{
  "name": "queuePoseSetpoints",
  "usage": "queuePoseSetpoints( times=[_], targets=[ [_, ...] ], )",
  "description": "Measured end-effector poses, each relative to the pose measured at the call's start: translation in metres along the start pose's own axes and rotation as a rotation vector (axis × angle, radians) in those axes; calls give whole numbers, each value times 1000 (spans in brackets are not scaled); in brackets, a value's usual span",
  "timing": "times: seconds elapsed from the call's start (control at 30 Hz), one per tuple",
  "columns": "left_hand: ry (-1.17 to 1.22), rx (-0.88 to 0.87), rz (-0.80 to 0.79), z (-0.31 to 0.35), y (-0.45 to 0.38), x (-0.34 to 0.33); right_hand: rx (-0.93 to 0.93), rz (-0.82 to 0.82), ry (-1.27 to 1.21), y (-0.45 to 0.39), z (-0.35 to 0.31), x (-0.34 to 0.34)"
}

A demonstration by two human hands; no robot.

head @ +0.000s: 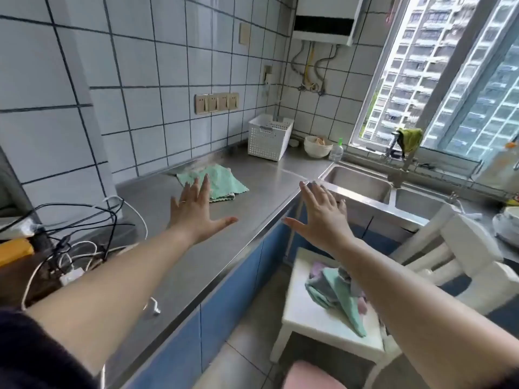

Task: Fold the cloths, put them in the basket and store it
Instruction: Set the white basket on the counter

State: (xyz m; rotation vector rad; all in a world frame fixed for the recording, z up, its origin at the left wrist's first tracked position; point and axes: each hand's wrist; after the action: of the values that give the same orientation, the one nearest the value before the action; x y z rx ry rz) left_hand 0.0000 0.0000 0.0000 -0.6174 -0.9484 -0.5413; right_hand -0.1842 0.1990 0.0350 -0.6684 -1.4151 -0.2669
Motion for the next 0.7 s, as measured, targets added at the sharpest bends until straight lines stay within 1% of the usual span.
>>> queuePoseSetpoints(
  times=[0.03,0.1,0.17,0.3,0.5,0.6,0.7],
  targets=[
    [34,32,-7,-13,-20,-8,5,-18,0,-24,-6,-14],
    [45,47,2,-18,-30,-15,-4,-43,18,-37,-7,-24],
    [101,67,5,-36,-71,-29,-30,-75,-18,-80,-12,-46],
    [141,60,-39,-49,-125,-43,-54,-94,-19,-136,-15,-64],
    [357,106,-90,-55,-196,-60,-120,-107,-104,-204,-9,-80],
    [451,112,-101,-52,-238,-69,-164,-90,-179,-239,2,-90],
    [485,99,-88,-46,-282,-84,-204,-83,-339,-278,18,-102]
  ],
)
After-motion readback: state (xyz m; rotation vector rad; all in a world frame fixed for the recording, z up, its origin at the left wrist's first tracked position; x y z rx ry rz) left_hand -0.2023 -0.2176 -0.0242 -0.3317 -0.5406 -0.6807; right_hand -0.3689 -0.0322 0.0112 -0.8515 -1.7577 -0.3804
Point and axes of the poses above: each hand's wrist, its own y-axis away from the middle knuckle, its own x-axis out of the back of the hand, z = x × y, and after that the axes turned 7 degrees about y, right-handed
